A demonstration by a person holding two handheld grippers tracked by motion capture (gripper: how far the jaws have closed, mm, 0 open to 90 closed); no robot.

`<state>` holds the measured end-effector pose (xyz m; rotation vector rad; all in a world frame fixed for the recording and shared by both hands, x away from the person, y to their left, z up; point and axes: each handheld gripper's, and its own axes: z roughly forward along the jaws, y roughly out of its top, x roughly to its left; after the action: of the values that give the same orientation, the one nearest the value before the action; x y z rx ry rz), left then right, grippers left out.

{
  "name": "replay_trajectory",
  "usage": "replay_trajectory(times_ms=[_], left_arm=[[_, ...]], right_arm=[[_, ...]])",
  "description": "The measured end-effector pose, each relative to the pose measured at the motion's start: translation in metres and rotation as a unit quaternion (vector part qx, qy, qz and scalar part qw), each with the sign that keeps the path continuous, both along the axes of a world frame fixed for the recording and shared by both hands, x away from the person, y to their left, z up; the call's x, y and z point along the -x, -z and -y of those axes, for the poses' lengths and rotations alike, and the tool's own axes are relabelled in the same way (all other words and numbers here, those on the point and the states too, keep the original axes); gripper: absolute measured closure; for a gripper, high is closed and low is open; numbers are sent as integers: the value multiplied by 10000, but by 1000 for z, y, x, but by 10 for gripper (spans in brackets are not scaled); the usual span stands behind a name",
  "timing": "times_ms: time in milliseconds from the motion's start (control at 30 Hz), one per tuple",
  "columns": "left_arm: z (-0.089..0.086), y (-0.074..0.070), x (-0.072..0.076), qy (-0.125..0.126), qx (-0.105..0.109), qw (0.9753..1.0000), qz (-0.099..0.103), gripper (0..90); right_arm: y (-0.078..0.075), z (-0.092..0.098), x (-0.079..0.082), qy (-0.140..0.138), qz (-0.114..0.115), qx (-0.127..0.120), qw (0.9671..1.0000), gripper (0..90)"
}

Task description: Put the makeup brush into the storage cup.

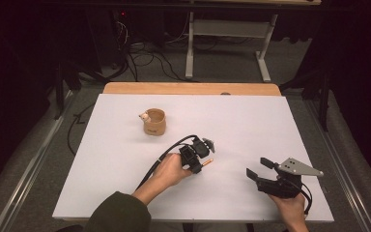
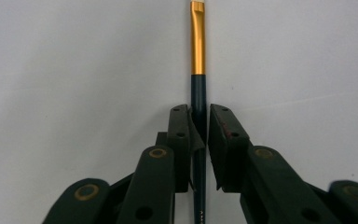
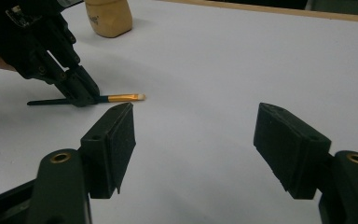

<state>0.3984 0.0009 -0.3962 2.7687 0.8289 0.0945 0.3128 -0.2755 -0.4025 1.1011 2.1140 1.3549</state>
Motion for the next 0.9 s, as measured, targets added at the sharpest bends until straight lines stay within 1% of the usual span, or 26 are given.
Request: replay_trajectory(times_ms=[167, 233, 400, 467, 733, 800, 833, 867, 900], left_arm=[[-1, 0, -2, -19, 32, 10000, -61, 823], [-2, 0, -2, -17, 59, 9999, -82, 823], [-3, 0, -3, 3, 83, 9999, -106, 825], [-3, 0, -4, 5, 83, 9999, -117, 825], [-6, 1, -5, -9, 206, 9996, -171, 825], [-6, 1, -5, -15, 222, 9996, -176, 825], [-7, 1, -5, -26, 238, 9995, -188, 825], [-7, 1, -5, -24, 248, 9995, -192, 825], [-7, 1, -5, -26, 261, 9995, -181, 825]], right_arm=[[0, 0, -1, -33, 21, 23, 10000, 312], [0, 0, 0, -13, -6, -6, 10000, 310], [0, 0, 0, -28, 16, -38, 10000, 309], [0, 0, 0, -60, 62, -37, 10000, 309], [0, 3, 2, -57, 77, -63, 9999, 307], [0, 4, 2, -59, 72, -79, 9999, 307], [0, 4, 2, -72, 69, -114, 9999, 306], [0, 6, 2, -74, 67, -201, 9997, 306], [0, 6, 2, -74, 67, -201, 9997, 306]])
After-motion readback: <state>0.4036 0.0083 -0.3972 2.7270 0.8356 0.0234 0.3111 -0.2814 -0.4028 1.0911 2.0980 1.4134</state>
